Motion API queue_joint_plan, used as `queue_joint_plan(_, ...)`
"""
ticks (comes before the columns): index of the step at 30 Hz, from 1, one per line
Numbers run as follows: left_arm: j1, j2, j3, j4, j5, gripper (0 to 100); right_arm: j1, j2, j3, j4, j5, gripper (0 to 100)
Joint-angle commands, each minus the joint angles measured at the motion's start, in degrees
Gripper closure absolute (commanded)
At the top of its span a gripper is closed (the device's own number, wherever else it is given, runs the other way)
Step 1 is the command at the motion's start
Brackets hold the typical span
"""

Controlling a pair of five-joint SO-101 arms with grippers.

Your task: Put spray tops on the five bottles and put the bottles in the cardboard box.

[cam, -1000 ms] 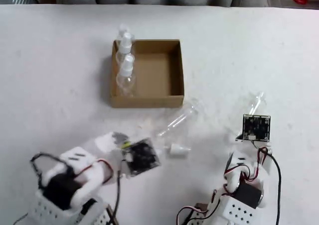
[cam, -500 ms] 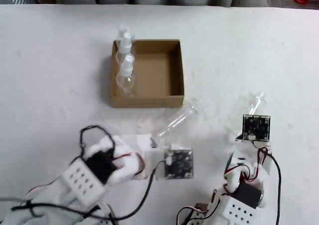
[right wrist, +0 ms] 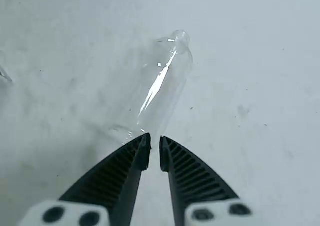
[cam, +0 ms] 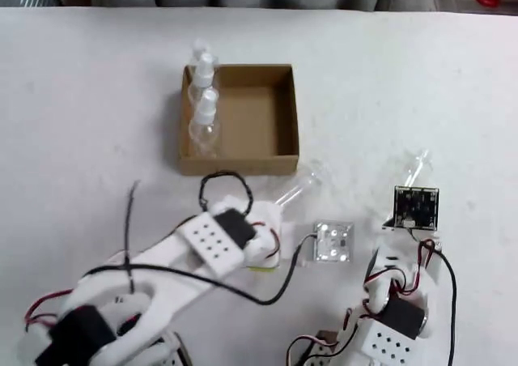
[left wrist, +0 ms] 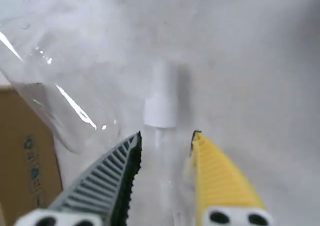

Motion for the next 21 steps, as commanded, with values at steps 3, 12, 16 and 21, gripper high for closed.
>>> queue_joint_plan(3, 2.3, 5.0, -6.7, -2.5, -0.3, 84, 0.3, -0.2, 0.5, 0.3, 0.4, 98.1)
queue_joint_plan(12, 2.4, 14.0, -12.3, -2.5, -0.6, 84, 0.3, -0.2, 0.5, 1.4, 2.7, 98.1)
queue_joint_plan(16, 1.4, 18.2, -15.2, -2.5, -0.6, 84, 0.3, -0.2, 0.5, 1.5, 2.9, 98.1)
queue_joint_plan(21, 1.4, 21.0, -15.2, -2.5, -0.8, 84, 0.3, -0.2, 0.5, 1.5, 2.9, 98.1)
